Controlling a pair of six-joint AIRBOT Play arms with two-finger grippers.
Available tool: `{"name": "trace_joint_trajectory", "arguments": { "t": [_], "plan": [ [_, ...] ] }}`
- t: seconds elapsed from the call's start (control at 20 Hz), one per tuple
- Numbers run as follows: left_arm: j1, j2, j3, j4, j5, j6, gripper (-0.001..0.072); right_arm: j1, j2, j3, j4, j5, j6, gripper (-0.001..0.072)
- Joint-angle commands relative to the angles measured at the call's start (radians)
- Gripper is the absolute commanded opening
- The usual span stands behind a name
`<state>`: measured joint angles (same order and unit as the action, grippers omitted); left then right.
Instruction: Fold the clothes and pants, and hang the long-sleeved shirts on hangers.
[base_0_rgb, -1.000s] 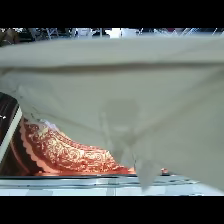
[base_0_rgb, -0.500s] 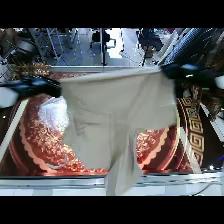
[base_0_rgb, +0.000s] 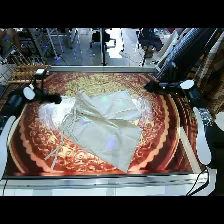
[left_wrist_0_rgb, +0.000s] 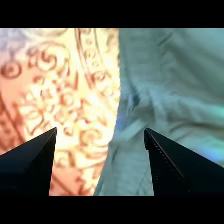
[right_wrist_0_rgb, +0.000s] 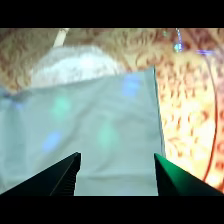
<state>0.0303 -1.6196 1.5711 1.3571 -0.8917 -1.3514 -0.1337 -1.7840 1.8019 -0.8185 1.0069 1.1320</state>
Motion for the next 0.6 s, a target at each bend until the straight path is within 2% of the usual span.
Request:
{"name": "trace_joint_trajectory", "arguments": {
  "t": [0.0,0.1,0.25,0.45,0.55],
  "plan": [
    [0.074,-0.022,0.009,-0.054,-0.410,-0.033,0.0602,-0.037,-0.003,-0.050,-0.171,0.439,0.089,0.0514],
    [0.086,-0.026,0.002,-0.090,-0.506,-0.033,0.0602,-0.027,0.023,-0.190,-0.144,0.538,0.077,0.0500],
    [0.085,-0.026,-0.064,-0.162,-0.525,-0.033,0.0602,-0.027,0.161,-0.503,-0.095,0.504,0.048,0.0478],
    [0.090,-0.037,-0.148,-0.196,-0.377,-0.053,0.0602,-0.025,0.443,-0.981,0.084,0.339,0.026,0.0462],
    [0.098,-0.068,-0.148,-0.244,-0.330,-0.063,0.0600,-0.004,0.526,-1.145,0.126,0.255,0.026,0.0461]
  ]
}}
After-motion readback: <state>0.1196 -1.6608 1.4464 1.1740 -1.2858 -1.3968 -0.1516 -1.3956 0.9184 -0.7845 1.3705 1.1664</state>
